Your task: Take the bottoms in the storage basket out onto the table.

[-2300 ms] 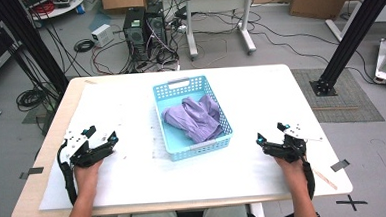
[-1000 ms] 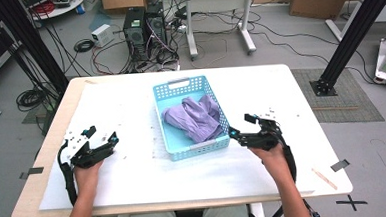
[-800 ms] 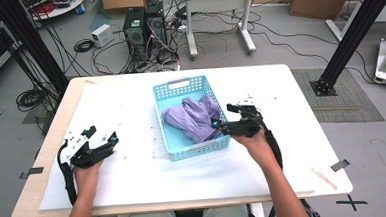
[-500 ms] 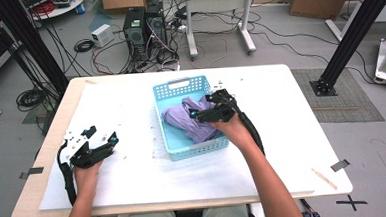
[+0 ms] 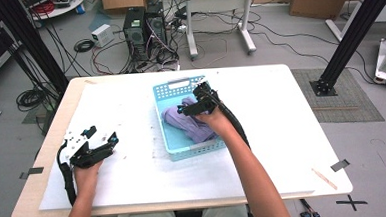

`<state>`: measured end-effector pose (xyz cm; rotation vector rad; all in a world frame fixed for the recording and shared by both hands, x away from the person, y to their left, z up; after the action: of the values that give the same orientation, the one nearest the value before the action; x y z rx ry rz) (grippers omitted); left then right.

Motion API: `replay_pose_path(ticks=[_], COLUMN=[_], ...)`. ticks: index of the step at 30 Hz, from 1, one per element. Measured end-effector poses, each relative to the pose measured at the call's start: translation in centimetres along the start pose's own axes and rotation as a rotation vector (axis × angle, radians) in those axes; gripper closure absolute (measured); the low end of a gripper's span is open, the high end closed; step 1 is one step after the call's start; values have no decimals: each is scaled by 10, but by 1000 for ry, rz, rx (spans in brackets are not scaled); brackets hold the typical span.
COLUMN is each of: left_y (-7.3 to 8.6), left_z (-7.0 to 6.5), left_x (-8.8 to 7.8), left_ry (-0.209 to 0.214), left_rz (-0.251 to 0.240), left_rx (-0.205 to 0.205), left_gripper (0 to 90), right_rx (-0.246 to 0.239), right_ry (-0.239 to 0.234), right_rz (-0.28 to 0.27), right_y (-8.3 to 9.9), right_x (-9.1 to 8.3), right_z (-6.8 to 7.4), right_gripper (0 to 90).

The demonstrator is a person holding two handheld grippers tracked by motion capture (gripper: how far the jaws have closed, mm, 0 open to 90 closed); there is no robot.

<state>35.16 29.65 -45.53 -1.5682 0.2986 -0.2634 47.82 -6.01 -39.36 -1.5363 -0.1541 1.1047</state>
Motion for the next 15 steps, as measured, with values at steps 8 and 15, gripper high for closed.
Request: replay_pose_path(ticks=[8,15], left_y=[0,0], left_z=[0,0], left_x=[0,0], left_ry=[3,3], left_rz=[1,1], left_rx=[-1,2], left_gripper=[177,177], right_rx=[37,57], right_ry=[23,38], right_rz=[61,124], right_y=[10,21], right_x=[21,36], right_z=[-12,-19], right_gripper=[118,118])
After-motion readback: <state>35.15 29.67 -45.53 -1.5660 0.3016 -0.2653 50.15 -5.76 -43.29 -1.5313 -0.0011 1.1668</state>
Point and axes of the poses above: each handheld gripper's, and its own axes: x roughly forward along the jaws, y roughly out of its underside, z roughly to its left, the point moved 3 cm from there along x, roughly forward along the jaws, and after that the axes turned 8 degrees about -z, right-handed, at the moved point
